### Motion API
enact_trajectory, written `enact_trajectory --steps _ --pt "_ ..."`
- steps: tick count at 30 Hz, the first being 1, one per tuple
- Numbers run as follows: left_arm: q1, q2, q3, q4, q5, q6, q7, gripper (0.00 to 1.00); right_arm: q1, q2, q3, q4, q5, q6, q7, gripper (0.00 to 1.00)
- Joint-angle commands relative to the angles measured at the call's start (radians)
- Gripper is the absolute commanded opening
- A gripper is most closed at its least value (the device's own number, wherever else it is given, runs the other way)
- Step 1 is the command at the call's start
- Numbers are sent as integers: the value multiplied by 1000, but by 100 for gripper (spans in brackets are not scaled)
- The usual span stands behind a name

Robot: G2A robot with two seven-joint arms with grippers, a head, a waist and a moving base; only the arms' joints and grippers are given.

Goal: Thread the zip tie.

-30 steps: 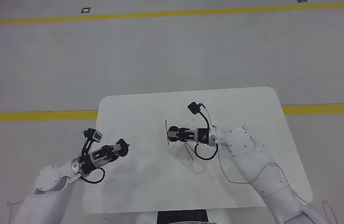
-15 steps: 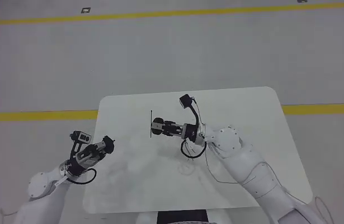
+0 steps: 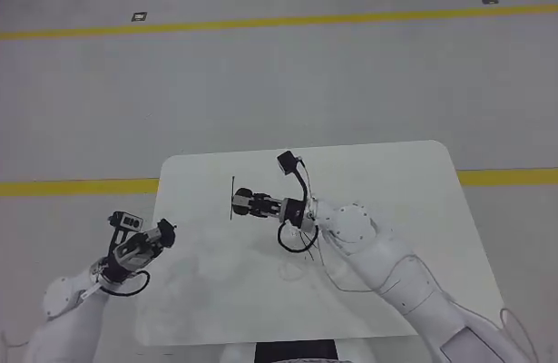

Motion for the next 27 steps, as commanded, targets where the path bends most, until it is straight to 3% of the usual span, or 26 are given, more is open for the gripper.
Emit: enact_trajectory --steps 1,9,11,15,17,23,25,27 --pt "-1 0 0 1 0 0 -1 0 -1 -1 0 0 -1 0 -4 0" --pt "-1 0 0 1 0 0 -1 0 -1 -1 -1 0 -8 -4 -4 0" --pt "-4 -2 11 -6 -11 14 31 0 -1 -1 -1 0 -8 -4 -4 0" --pt "-3 -6 9 4 -137 87 -2 0 -17 -2 3 -21 4 1 -31 0" --pt "-3 -7 4 22 -203 145 -26 0 -20 -2 8 -23 19 -2 -34 0" --pt "0 -4 13 25 -307 268 -26 0 -26 -3 20 -21 49 -10 -37 0" --pt "3 -3 16 24 -322 282 -26 0 -30 -3 22 -22 60 -14 -40 0" --pt "6 0 20 22 -306 267 -26 0 -34 -4 23 -24 70 -18 -44 0"
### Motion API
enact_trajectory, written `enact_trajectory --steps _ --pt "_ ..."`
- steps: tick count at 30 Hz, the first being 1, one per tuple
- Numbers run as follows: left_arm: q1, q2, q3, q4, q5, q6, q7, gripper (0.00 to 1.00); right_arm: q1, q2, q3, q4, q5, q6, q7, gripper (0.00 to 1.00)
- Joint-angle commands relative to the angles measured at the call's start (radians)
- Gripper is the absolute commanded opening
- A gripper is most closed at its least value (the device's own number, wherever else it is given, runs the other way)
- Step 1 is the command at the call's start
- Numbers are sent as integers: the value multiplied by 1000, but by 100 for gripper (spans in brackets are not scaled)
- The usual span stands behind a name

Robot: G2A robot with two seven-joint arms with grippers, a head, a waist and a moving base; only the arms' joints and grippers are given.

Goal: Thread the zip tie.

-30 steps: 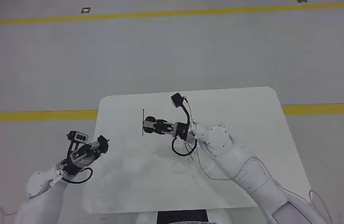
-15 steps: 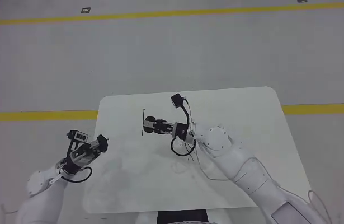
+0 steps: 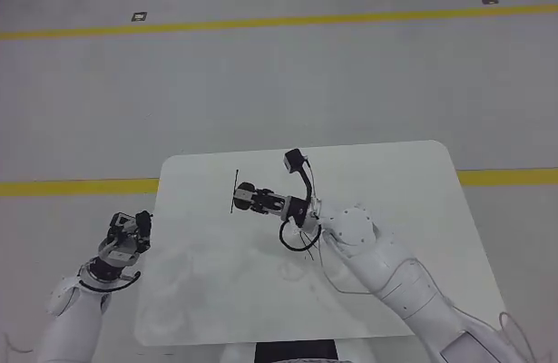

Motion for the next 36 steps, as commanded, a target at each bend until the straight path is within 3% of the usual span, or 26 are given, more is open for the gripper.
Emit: enact_trajectory --steps 1,6,11,16,28,30,36 --pt "2 2 4 -1 24 -25 0 0 -3 -1 1 -2 9 -3 -4 0" --pt "0 4 24 6 158 -183 0 0 -8 -6 -1 -16 22 -2 -39 0" --pt "0 -3 49 -12 211 -279 35 0 -1 -17 -26 -25 15 10 -79 0" --pt "-4 -21 38 -50 270 -279 111 0 9 -30 -61 -20 -27 27 -125 0" --pt "-3 -23 38 -53 273 -279 113 0 14 -34 -73 -20 -61 25 -146 0" --pt "-3 -25 48 -61 279 -279 147 0 11 -34 -73 -20 -62 26 -150 0" --pt "-20 -49 8 -81 313 -279 131 0 -35 -46 -98 -61 -153 35 -324 0"
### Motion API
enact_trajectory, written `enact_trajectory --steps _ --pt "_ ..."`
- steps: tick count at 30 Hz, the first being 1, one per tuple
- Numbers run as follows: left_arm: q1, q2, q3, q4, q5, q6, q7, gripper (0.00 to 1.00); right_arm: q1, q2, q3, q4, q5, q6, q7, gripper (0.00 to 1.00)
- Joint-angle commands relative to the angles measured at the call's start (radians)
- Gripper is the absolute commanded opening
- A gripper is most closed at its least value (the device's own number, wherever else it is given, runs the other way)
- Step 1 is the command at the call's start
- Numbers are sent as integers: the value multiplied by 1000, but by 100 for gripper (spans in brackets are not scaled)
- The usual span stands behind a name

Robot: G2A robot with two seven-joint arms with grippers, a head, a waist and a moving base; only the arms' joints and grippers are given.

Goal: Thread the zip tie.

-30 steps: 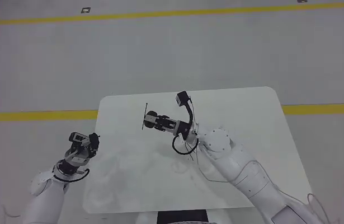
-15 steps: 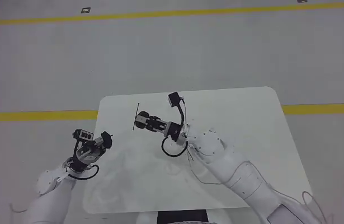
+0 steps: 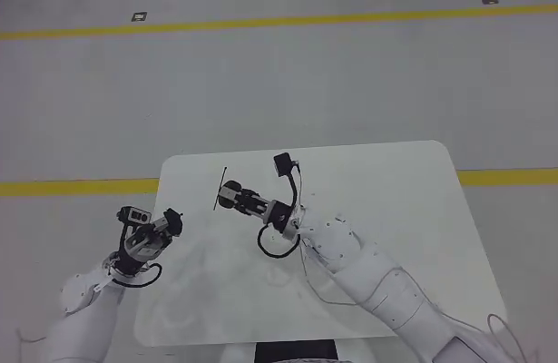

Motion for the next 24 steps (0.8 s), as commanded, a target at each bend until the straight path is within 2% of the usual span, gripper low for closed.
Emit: enact_trajectory --steps 1,3,7,14,24 --pt "-14 -15 -27 -1 46 0 -36 0 -11 -6 -11 -8 -29 -3 -65 0" --pt "-26 -32 -47 11 76 0 -67 0 -19 -11 -20 -11 -52 -6 -114 0" --pt "-63 -79 -97 45 136 0 -136 0 -26 -25 -38 -3 -102 -13 -207 0" --pt "-109 -151 -147 64 233 0 -144 0 -19 -44 -55 36 -163 -47 -290 0" --pt "-109 -151 -147 64 233 0 -144 0 -16 -46 -56 42 -162 -50 -286 0"
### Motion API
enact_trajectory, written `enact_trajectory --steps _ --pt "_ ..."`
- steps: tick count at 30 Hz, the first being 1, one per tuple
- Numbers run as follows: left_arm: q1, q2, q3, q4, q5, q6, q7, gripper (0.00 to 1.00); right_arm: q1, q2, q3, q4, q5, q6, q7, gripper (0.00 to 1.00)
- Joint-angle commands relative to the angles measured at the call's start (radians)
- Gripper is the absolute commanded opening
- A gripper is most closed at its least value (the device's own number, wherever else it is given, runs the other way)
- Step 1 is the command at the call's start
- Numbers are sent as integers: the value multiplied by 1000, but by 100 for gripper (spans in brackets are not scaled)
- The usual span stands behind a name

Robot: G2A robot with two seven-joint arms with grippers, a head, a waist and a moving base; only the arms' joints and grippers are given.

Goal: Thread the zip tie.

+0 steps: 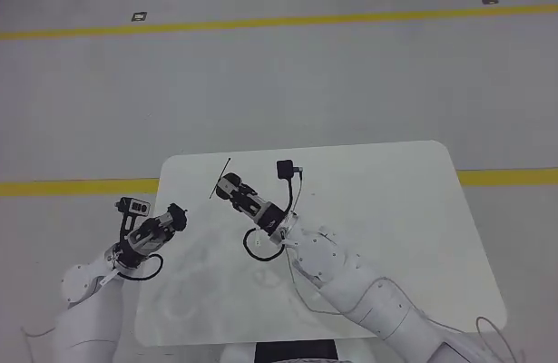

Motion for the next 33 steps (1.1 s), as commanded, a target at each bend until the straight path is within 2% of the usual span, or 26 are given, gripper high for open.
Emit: enact_trajectory --steps 1,29,33 --pt "0 0 0 0 0 0 0 0 0 0 0 0 0 0 0 0" --pt "0 0 0 0 0 0 0 0 0 0 0 0 0 0 0 0" --pt "-1 -2 9 -47 33 0 39 0 0 0 0 0 0 0 0 0"
